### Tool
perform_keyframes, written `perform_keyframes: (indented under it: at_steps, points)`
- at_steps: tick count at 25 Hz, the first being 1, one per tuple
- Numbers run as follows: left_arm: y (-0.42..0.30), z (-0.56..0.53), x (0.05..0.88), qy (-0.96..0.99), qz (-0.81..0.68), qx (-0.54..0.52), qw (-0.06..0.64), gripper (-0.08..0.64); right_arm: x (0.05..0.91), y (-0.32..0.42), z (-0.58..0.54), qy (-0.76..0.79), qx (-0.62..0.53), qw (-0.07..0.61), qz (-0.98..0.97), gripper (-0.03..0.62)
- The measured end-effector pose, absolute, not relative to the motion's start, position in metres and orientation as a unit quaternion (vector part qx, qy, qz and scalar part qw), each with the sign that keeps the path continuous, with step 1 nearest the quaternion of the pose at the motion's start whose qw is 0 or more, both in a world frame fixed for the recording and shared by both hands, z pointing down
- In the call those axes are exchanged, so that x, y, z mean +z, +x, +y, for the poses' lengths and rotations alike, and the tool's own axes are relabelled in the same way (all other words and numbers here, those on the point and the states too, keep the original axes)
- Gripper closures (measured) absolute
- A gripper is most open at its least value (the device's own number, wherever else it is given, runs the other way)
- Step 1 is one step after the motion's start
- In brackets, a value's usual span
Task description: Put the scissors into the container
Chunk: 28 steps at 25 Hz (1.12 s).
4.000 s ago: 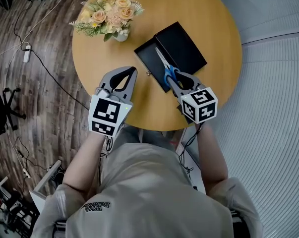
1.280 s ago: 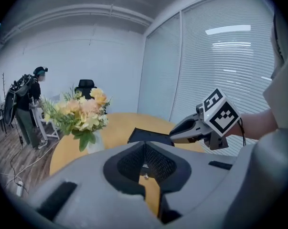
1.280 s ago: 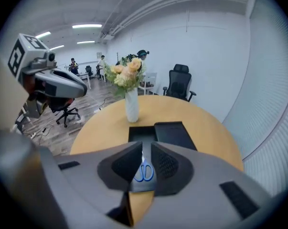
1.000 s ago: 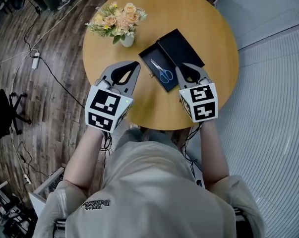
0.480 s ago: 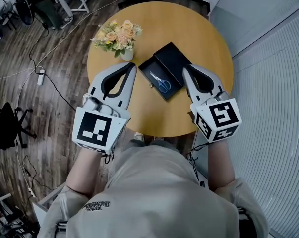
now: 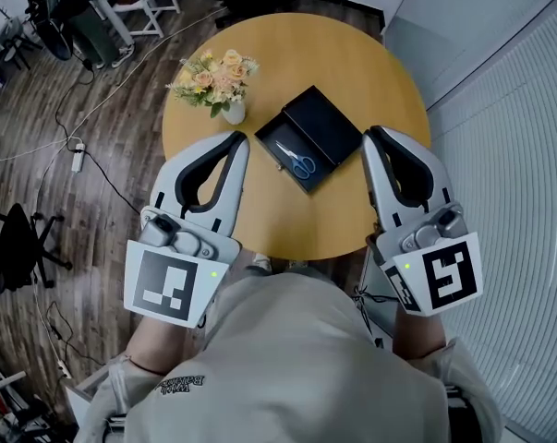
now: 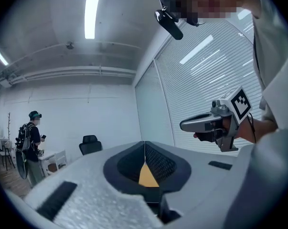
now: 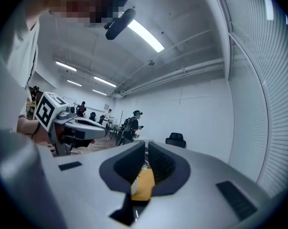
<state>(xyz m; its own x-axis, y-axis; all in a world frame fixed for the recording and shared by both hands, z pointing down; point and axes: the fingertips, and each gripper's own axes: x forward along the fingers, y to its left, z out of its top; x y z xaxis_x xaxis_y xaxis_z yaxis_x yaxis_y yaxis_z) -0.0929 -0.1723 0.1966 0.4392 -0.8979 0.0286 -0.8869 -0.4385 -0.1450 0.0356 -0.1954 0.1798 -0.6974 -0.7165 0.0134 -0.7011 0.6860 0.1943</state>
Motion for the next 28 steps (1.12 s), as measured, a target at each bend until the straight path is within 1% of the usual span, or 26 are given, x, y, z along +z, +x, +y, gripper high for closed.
perform_keyframes:
  at_steps: [3, 9, 15, 28]
  points:
    - [-0.09, -0.172, 0.201, -0.849, 0.522, -0.055, 0.055, 0.537, 0.182, 0.042, -0.193, 0.392, -0.079, 0.032, -0.916, 0.551]
    - [-0.083, -0.169, 0.218, -0.85, 0.519, -0.075, 0.048, 0.537, 0.209, 0.048, -0.187, 0.391, -0.054, 0.047, -0.918, 0.551]
    - [-0.08, -0.169, 0.227, -0.851, 0.518, -0.081, 0.032, 0.537, 0.205, 0.055, -0.188, 0.405, -0.067, 0.044, -0.911, 0.557]
    - [-0.075, -0.164, 0.225, -0.852, 0.516, -0.085, 0.03, 0.537, 0.208, 0.059, -0.191, 0.406, -0.053, 0.04, -0.911, 0.557]
